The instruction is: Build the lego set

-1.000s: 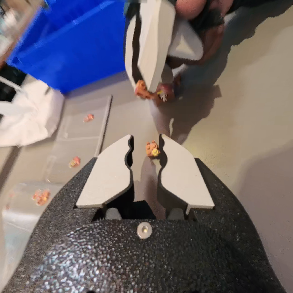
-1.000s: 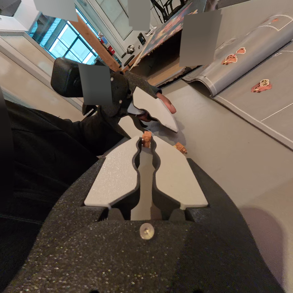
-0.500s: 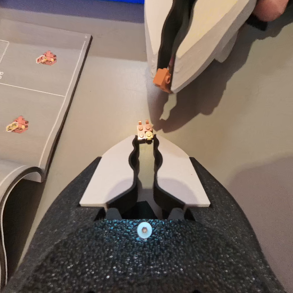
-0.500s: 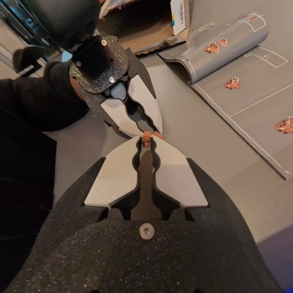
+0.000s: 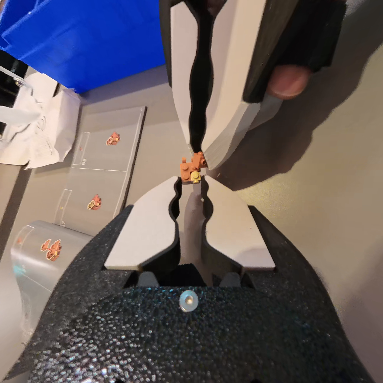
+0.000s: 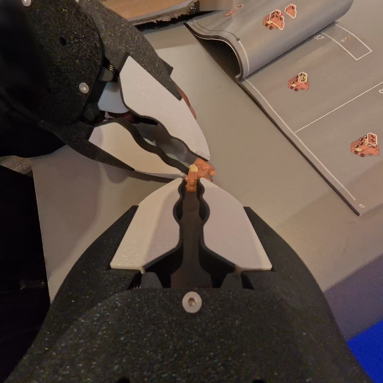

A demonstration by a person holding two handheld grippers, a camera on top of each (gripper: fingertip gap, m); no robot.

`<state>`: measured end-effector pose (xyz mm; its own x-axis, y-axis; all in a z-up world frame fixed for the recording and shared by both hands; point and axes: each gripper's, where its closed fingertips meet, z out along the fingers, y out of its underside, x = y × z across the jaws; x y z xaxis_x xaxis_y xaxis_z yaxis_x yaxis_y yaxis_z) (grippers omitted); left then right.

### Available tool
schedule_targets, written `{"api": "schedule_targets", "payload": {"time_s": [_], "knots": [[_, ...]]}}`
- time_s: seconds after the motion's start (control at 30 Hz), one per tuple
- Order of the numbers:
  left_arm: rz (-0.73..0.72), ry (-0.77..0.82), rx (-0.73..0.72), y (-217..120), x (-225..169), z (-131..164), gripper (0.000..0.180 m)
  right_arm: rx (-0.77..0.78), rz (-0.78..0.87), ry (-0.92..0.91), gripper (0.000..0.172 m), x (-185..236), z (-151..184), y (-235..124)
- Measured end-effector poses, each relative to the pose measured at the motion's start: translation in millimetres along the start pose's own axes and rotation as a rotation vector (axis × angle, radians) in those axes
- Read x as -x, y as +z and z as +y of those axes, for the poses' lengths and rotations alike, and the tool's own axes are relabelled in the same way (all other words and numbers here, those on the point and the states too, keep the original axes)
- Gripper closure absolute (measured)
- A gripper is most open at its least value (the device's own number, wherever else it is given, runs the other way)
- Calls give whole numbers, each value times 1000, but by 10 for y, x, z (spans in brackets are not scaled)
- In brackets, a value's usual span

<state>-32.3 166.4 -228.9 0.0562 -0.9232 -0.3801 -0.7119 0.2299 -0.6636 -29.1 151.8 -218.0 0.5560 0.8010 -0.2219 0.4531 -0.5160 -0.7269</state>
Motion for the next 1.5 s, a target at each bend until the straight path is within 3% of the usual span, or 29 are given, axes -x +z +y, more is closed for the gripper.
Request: {"api": "schedule_targets", "payload": {"time_s": [0.37,0.73,1.5], "knots": [[-102,-42,46,98,32,52,163,37,66,3,162,-63,11,37],[59,-306,29,132,-59,110,163,40,93,-3,162,-147,8,-16],[151,-415,56,138,-111,157,163,55,85,-10,162,-159,51,0]]}}
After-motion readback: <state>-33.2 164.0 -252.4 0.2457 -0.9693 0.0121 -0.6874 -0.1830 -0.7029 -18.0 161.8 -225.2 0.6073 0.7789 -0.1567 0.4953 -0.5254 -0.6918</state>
